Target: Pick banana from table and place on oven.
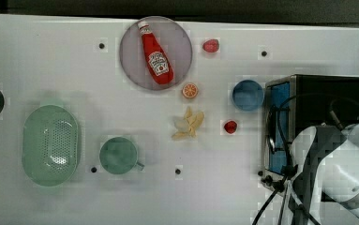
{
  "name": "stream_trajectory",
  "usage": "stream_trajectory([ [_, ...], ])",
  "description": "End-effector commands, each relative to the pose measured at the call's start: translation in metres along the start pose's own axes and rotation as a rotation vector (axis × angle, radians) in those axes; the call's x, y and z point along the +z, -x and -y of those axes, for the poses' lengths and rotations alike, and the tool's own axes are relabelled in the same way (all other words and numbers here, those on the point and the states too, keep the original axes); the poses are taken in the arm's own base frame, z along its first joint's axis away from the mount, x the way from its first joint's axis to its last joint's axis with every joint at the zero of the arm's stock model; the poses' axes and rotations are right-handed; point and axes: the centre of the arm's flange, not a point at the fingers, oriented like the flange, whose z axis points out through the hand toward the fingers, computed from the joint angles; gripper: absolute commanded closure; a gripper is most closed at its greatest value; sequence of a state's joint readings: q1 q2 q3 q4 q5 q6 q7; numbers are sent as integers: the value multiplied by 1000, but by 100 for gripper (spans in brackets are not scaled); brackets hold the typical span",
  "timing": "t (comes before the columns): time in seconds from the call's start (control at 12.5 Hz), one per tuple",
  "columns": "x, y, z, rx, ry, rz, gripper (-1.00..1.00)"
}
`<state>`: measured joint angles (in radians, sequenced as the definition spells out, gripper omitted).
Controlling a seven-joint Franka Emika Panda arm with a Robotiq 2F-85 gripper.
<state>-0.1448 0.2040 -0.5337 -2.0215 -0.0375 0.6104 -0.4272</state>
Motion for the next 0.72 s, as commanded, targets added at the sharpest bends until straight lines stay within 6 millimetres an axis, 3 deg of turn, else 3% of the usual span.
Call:
stream_trajectory([
  [0.08, -33, -5, 30, -136, -35, -90, 50],
  [0.24, -32, -8, 28, -133, -33, -99, 21],
  [0.56, -36, -9, 27, -137, -29, -108, -70],
  [0.64, -39, -10, 27, -139, -28, -114, -100],
  [0.72, -46, -10, 30, -150, -31, -125, -100],
])
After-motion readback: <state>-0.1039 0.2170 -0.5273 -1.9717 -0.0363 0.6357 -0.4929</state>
